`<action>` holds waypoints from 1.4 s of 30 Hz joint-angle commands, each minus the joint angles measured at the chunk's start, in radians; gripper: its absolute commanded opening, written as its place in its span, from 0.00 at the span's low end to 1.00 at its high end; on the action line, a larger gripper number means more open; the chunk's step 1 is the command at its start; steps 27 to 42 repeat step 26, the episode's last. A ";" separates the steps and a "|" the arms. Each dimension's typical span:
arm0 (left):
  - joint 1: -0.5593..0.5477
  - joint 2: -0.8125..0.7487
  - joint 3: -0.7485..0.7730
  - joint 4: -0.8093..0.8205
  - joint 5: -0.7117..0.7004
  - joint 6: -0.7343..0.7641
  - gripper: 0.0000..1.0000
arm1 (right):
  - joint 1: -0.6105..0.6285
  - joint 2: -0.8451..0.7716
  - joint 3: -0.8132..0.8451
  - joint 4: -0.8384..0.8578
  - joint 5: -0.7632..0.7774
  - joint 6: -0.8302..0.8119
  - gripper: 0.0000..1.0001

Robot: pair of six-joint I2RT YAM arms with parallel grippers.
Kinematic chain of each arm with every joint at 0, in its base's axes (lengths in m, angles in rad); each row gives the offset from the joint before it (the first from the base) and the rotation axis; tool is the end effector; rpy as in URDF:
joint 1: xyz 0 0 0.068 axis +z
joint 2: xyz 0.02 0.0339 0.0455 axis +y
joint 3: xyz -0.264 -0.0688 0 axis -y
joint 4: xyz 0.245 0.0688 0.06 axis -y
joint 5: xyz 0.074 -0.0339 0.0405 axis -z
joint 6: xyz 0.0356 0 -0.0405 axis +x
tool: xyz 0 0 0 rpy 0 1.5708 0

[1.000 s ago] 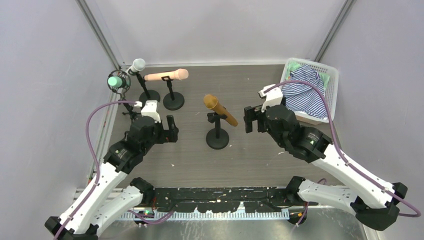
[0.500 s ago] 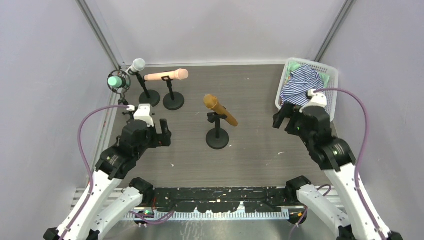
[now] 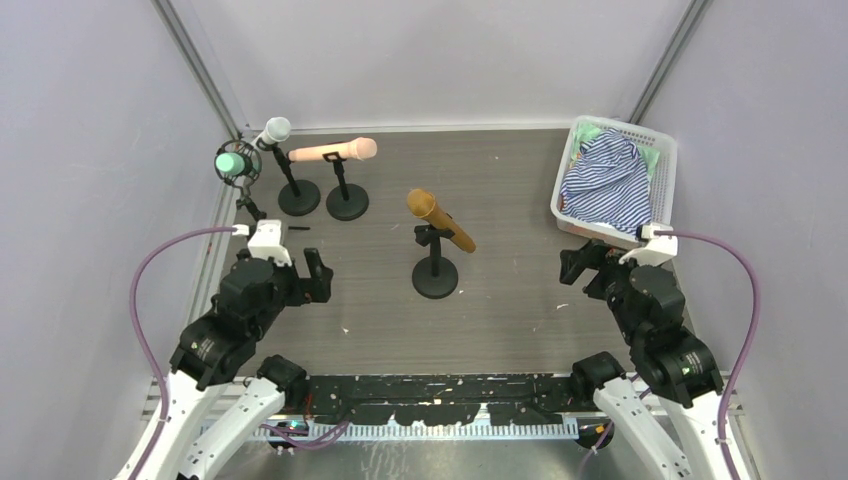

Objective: Attach the microphones to the stand

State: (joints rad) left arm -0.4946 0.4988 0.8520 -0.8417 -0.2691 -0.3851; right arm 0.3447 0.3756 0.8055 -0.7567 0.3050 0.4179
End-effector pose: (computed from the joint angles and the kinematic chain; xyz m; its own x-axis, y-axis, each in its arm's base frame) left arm 0.0863 -0.0358 0.3300 -0.4771 -0.1541 -0.8652 0.0774 0.9733 -0.2161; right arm 0.0736 0.0151 0.3323 -0.2983 0.3042 -0.9047 0.0727 0.9523 0.2963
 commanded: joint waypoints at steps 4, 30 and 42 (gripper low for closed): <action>0.002 -0.042 -0.008 0.022 0.015 0.018 1.00 | -0.003 -0.027 0.007 -0.007 -0.108 -0.110 1.00; 0.003 -0.064 -0.013 0.041 0.062 0.028 1.00 | -0.003 -0.080 -0.016 0.011 -0.144 -0.137 1.00; 0.003 -0.064 -0.013 0.041 0.062 0.028 1.00 | -0.003 -0.080 -0.016 0.011 -0.144 -0.137 1.00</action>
